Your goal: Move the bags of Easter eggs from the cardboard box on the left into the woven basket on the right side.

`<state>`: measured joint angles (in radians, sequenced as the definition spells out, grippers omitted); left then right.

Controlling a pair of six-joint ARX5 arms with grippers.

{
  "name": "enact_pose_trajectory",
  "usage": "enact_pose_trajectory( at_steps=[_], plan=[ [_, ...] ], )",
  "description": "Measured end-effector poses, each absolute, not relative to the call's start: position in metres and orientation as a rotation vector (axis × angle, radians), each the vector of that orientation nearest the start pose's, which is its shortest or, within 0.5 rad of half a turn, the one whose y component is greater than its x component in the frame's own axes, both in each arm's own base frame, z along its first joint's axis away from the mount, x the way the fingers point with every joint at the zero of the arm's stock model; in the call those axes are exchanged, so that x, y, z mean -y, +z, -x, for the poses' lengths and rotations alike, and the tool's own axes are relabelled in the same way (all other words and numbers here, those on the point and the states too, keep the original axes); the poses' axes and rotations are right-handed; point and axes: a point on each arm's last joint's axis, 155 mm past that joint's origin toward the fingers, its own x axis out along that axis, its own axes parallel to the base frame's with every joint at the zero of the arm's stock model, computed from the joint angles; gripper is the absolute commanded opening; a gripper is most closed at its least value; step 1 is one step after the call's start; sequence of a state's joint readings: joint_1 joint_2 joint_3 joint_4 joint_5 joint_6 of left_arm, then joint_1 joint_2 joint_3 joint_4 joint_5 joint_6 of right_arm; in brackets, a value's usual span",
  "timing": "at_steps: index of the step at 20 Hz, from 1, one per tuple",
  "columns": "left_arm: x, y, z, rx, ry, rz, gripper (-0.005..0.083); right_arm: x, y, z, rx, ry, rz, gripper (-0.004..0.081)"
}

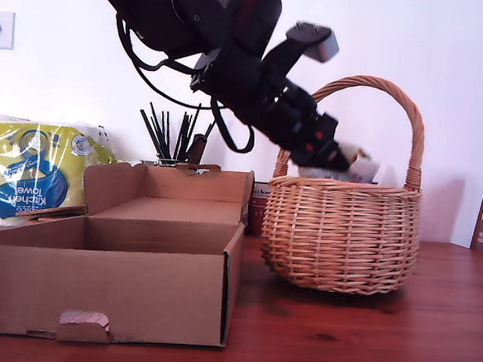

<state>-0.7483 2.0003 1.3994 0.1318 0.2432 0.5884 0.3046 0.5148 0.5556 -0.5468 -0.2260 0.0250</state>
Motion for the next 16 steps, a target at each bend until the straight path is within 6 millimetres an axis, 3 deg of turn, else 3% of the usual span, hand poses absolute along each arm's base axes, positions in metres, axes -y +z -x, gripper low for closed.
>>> enact_pose_trajectory(
  at_steps=[2, 7, 10, 11, 16],
  plan=[
    [0.422, 0.123, -0.394, -0.247, -1.099, -0.714, 0.0128, -0.114, 0.184, -0.225, -0.518, 0.512, -0.004, -0.0012],
    [0.42, 0.122, -0.396, -0.261, -1.09, -0.759, 0.016, -0.114, 0.184, -0.225, -0.516, 0.512, -0.004, -0.0012],
    [0.421, 0.125, -0.395, -0.264, -1.091, -0.76, 0.0471, -0.114, 0.184, -0.225, -0.516, 0.512, -0.004, -0.0012],
    [0.422, 0.128, -0.396, -0.267, -1.087, -0.757, 0.0522, -0.114, 0.184, -0.225, -0.516, 0.512, -0.004, -0.0012],
    [0.434, 0.152, -0.39, -0.37, -1.11, -0.715, 0.0516, -0.114, 0.184, -0.225, -0.515, 0.513, -0.004, -0.0012]
  ],
)
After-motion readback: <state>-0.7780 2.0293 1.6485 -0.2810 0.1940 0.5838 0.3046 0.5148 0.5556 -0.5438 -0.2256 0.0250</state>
